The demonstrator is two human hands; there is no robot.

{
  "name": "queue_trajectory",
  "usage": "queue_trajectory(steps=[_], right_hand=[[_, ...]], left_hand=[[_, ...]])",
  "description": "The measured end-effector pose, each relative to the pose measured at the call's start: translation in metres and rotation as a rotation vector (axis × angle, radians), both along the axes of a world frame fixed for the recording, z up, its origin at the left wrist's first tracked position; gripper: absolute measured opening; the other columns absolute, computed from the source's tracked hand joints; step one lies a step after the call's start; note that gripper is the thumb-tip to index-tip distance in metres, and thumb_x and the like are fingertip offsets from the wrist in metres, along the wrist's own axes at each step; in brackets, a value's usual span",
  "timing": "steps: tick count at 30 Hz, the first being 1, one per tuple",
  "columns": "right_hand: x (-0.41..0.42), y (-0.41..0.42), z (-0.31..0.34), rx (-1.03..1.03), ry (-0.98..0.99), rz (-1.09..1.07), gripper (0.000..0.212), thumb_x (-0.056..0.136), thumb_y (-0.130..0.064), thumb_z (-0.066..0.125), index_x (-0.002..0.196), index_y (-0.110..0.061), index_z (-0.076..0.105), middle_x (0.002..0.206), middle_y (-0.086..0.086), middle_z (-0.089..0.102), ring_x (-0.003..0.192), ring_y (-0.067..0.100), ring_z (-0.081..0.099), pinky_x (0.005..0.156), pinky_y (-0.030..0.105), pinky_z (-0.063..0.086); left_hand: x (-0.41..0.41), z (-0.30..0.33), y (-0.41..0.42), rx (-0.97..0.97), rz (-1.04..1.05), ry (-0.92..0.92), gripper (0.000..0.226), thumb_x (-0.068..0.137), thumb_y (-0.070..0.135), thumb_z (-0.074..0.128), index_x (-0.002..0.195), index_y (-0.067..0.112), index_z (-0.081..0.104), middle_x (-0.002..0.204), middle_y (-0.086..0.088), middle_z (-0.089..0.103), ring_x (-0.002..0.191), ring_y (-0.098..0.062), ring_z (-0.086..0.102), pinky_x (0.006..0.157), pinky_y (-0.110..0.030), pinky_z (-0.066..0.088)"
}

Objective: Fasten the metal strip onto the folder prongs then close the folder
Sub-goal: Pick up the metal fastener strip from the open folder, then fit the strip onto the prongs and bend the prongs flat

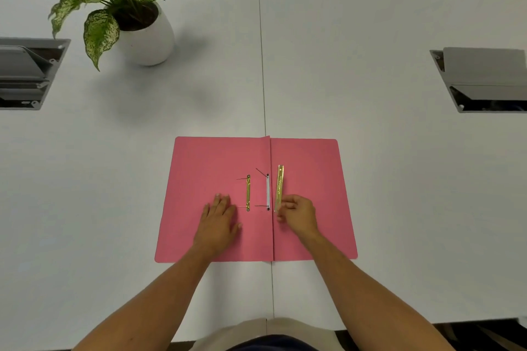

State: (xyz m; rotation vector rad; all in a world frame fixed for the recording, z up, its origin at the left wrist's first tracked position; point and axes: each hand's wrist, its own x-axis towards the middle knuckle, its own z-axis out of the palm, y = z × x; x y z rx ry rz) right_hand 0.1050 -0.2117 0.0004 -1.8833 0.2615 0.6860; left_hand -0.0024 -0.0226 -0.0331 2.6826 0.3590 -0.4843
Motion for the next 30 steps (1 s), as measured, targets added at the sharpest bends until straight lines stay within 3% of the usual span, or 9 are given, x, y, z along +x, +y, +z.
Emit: queue_trajectory(steps=[6, 10, 14, 18, 21, 25, 28, 30], right_hand=[[-0.008, 0.015, 0.008, 0.171, 0.086, 0.031, 0.022, 0.082, 0.013, 0.061, 0.099, -0.001, 0.064, 0.085, 0.015, 0.068, 0.066, 0.019, 0.067, 0.057, 0.026, 0.058], [-0.006, 0.027, 0.011, 0.207, 0.091, 0.075, 0.025, 0.082, 0.012, 0.062, 0.086, -0.012, 0.064, 0.076, 0.009, 0.067, 0.064, 0.019, 0.066, 0.059, 0.029, 0.058], [-0.003, 0.037, 0.014, 0.215, 0.095, 0.119, 0.019, 0.082, 0.010, 0.064, 0.089, -0.007, 0.065, 0.074, 0.009, 0.067, 0.061, 0.016, 0.065, 0.059, 0.027, 0.059], [0.001, 0.043, 0.018, 0.243, 0.114, 0.136, 0.018, 0.082, 0.011, 0.063, 0.098, 0.002, 0.063, 0.074, 0.010, 0.067, 0.060, 0.015, 0.067, 0.056, 0.026, 0.058], [0.004, 0.043, 0.019, 0.261, 0.140, 0.160, 0.019, 0.082, 0.009, 0.065, 0.100, 0.006, 0.062, 0.073, 0.008, 0.070, 0.059, 0.009, 0.070, 0.053, 0.023, 0.057], [0.014, 0.040, 0.019, 0.211, 0.188, 0.211, 0.014, 0.085, 0.000, 0.065, 0.097, 0.005, 0.064, 0.064, 0.000, 0.073, 0.055, 0.009, 0.068, 0.047, 0.024, 0.055], [0.029, 0.043, 0.020, 0.076, 0.126, 0.216, 0.010, 0.086, -0.014, 0.065, 0.087, -0.004, 0.067, 0.067, 0.003, 0.072, 0.050, 0.013, 0.063, 0.044, 0.026, 0.051], [0.041, 0.047, 0.019, 0.020, 0.040, 0.190, 0.005, 0.088, -0.013, 0.061, 0.086, -0.012, 0.065, 0.072, 0.005, 0.069, 0.051, 0.014, 0.062, 0.043, 0.025, 0.049]], left_hand=[[0.012, 0.014, -0.011, -0.092, 0.075, -0.115, 0.042, 0.094, 0.030, 0.050, 0.134, 0.016, 0.050, 0.148, -0.008, 0.044, 0.142, -0.026, 0.030, 0.118, -0.045, 0.019], [0.025, 0.027, -0.013, -0.282, 0.227, -0.320, 0.021, 0.090, 0.016, 0.056, 0.106, 0.010, 0.068, 0.107, -0.011, 0.071, 0.101, -0.029, 0.062, 0.089, -0.037, 0.045], [0.042, 0.042, -0.017, -0.638, 0.508, -0.267, 0.020, 0.094, 0.023, 0.054, 0.088, 0.014, 0.070, 0.085, -0.012, 0.073, 0.077, -0.022, 0.064, 0.071, -0.031, 0.048], [0.057, 0.048, -0.018, -0.818, 0.625, -0.220, 0.017, 0.092, 0.021, 0.059, 0.089, 0.009, 0.071, 0.088, -0.018, 0.073, 0.074, -0.020, 0.062, 0.074, -0.038, 0.054], [0.062, 0.043, -0.018, -0.888, 0.713, -0.206, 0.016, 0.091, 0.016, 0.060, 0.089, 0.003, 0.070, 0.083, -0.017, 0.069, 0.071, -0.022, 0.061, 0.071, -0.041, 0.054], [0.064, 0.038, -0.016, -0.973, 0.763, -0.179, 0.013, 0.089, 0.012, 0.063, 0.085, 0.002, 0.070, 0.075, -0.012, 0.068, 0.065, -0.021, 0.061, 0.062, -0.031, 0.053], [0.067, 0.034, -0.014, -0.998, 0.763, -0.148, 0.016, 0.089, 0.011, 0.063, 0.085, -0.002, 0.069, 0.075, -0.015, 0.068, 0.067, -0.023, 0.062, 0.068, -0.037, 0.054], [0.069, 0.032, -0.013, -1.021, 0.757, -0.123, 0.019, 0.090, 0.011, 0.062, 0.084, -0.007, 0.067, 0.075, -0.017, 0.066, 0.068, -0.025, 0.060, 0.069, -0.040, 0.052]])
